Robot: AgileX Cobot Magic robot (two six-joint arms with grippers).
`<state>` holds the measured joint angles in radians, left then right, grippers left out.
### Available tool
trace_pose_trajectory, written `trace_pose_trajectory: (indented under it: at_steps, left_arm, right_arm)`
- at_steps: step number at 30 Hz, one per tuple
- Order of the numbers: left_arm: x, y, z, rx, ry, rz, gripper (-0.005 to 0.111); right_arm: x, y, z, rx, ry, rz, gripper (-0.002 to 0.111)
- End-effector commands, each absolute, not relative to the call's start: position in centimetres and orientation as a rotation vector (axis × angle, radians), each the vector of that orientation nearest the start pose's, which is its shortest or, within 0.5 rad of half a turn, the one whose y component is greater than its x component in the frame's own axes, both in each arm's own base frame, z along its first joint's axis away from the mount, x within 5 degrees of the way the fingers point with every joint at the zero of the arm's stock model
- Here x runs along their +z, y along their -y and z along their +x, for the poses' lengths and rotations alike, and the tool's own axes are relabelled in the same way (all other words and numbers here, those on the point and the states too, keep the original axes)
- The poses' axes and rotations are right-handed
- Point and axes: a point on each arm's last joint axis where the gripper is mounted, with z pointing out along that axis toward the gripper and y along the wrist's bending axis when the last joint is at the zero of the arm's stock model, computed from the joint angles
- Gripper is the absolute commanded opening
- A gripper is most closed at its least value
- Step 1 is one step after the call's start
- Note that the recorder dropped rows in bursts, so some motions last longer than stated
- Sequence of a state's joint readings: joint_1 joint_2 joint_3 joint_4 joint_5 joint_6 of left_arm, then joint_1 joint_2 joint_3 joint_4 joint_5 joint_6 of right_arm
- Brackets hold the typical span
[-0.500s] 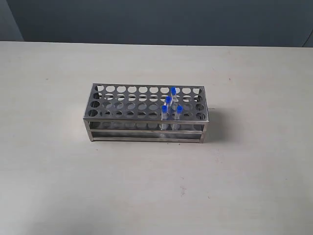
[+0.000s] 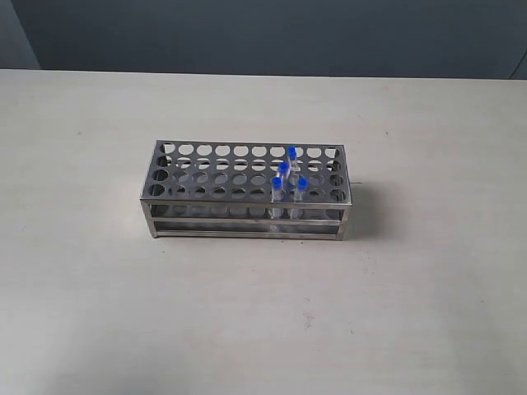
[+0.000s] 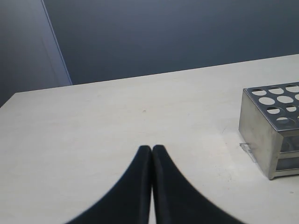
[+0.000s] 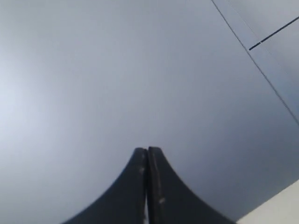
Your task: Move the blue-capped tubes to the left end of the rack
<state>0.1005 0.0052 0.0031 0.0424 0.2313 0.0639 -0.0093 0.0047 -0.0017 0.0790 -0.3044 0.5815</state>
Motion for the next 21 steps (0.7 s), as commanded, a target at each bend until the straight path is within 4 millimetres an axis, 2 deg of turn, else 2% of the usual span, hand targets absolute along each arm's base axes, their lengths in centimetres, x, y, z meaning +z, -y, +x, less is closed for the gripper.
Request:
trace_pose_trajectory:
  at_steps: [1,5,8,11,16,19,21]
  left_arm:
    - [19.2,-0.6,5.5,0.159,-1.717,0.001,0.001]
    - [19.2,-0.6,5.5,0.159,-1.717,0.001,0.001]
    - [19.2,-0.6,5.5,0.159,-1.717,0.001,0.001]
    - [19.2,-0.6,5.5,0.159,-1.717,0.001,0.001]
    - [19.2,-0.6,5.5,0.159,-1.717,0.001,0.001]
    - [19.2,-0.6,5.5,0.159,-1.717,0.001,0.001]
    - [19.2,-0.6,5.5,0.159,-1.717,0.001,0.001]
  right_arm:
    - [24.4,0.1,4.8,0.737,-1.052,0.493,0.000]
    - [25.3,-0.7,4.4,0.682,-1.032,0.314,0.000]
    - [28.3,-1.4,3.9,0.563,-1.018,0.143,0.000]
    - [31.8,-2.0,4.6,0.384,-1.053,-0.039,0.000]
    - [37.9,-3.0,9.0,0.210,-1.103,-0.283,0.000]
    - [39.6,-3.6,12.2,0.213,-1.118,-0.389,0.000]
    - [39.7,-4.0,14.3,0.233,-1.142,-0.442,0.000]
